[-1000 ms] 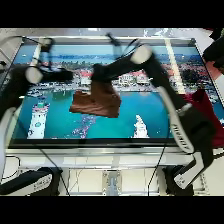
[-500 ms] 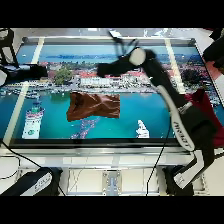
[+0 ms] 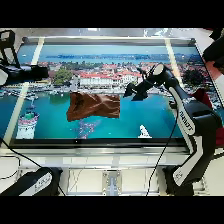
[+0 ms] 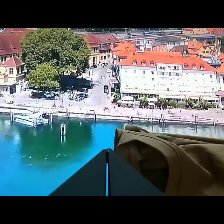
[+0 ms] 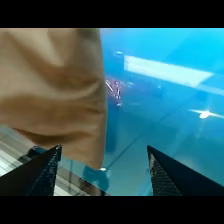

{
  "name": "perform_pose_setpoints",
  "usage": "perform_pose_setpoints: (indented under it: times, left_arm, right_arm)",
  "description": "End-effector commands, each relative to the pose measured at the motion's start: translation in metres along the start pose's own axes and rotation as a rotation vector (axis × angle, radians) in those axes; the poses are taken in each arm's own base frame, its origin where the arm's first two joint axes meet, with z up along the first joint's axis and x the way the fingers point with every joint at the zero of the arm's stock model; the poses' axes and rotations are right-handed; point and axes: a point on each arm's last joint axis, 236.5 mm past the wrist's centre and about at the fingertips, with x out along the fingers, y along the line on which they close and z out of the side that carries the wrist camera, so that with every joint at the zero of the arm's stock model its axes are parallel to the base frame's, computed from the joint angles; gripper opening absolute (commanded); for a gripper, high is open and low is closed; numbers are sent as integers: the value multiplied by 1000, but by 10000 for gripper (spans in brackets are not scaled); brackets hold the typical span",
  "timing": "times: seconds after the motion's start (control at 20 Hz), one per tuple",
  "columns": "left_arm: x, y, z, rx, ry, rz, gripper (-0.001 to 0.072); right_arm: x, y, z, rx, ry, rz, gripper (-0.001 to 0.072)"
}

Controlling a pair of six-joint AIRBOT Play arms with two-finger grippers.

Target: Fold the shirts.

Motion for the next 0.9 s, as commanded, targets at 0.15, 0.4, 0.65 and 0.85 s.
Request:
perform_pose_setpoints:
  times: [0.15, 0.4, 0.65, 0.85]
  left_arm:
    - [19, 0, -14, -8, 55, -6, 14]
    - [21, 1, -17, -8, 63, -5, 14]
    - [21, 1, -17, -8, 63, -5, 14]
    - [21, 1, -16, -9, 62, -5, 14]
  right_arm:
    - [59, 14, 10, 14, -43, 59, 586]
    - [105, 51, -24, -41, 66, 130, 505]
    - [74, 118, -30, -171, 73, 268, 15]
    - [-52, 162, 0, -355, -80, 309, 15]
